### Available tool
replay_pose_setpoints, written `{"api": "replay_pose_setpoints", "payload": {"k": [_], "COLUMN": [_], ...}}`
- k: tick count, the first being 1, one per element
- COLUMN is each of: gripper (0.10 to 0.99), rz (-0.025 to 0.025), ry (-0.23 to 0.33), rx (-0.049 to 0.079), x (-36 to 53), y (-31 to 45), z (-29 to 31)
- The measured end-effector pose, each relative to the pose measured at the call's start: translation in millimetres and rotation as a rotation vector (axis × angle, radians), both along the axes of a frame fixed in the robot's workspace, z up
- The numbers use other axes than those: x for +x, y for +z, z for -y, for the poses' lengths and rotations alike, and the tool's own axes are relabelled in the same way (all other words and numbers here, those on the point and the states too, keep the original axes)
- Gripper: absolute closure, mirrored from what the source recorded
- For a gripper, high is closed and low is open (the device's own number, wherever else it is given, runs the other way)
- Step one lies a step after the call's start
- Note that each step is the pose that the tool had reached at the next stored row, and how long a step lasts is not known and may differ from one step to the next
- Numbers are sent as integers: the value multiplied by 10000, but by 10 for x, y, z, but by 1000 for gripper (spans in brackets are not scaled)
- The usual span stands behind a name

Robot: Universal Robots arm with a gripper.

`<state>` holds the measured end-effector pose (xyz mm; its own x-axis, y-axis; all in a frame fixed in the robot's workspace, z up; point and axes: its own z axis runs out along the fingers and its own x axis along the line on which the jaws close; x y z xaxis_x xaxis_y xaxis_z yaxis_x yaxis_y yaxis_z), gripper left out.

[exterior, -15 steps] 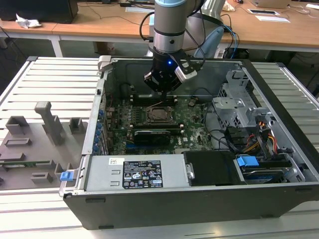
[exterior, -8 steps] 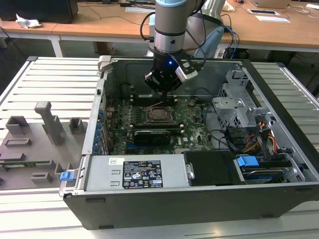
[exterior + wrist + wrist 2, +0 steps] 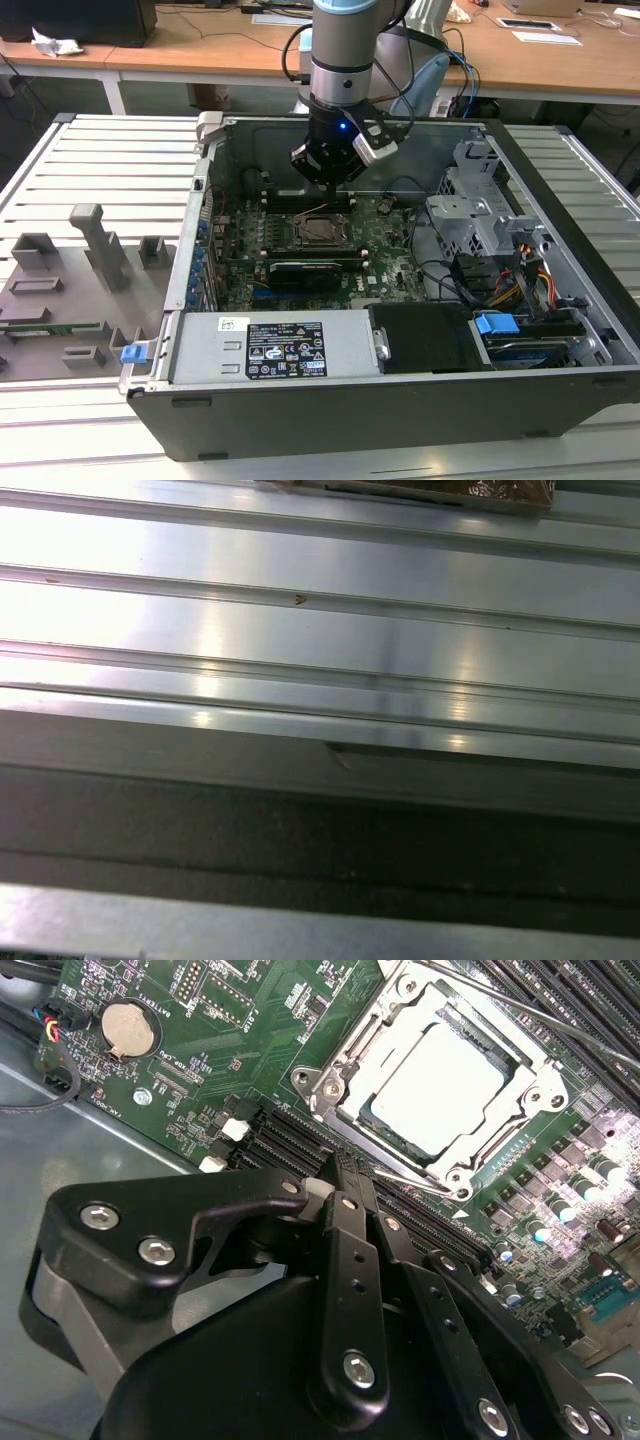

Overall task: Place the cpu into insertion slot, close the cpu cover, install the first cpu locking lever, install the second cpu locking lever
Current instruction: 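Install the first cpu locking lever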

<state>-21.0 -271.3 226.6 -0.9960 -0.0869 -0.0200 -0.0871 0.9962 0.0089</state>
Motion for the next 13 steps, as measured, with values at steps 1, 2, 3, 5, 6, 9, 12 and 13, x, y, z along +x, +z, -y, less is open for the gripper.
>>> {"api": "replay_pose_setpoints", "payload": {"k": [1, 2, 3, 5, 6, 9, 12, 13], "gripper": [980, 980, 980, 980, 980, 980, 980, 980], "rz": [0, 0, 0, 0, 0, 0, 0, 0], "ry": [0, 0, 0, 0, 0, 0, 0, 0], "rx": [0, 0, -1, 0, -1, 0, 0, -1], "x": [0, 0, 3, 5, 5, 6, 13, 13], "y": [0, 0, 0, 0, 0, 0, 0, 0], "z": [0, 0, 0, 0, 0, 0, 0, 0]}}
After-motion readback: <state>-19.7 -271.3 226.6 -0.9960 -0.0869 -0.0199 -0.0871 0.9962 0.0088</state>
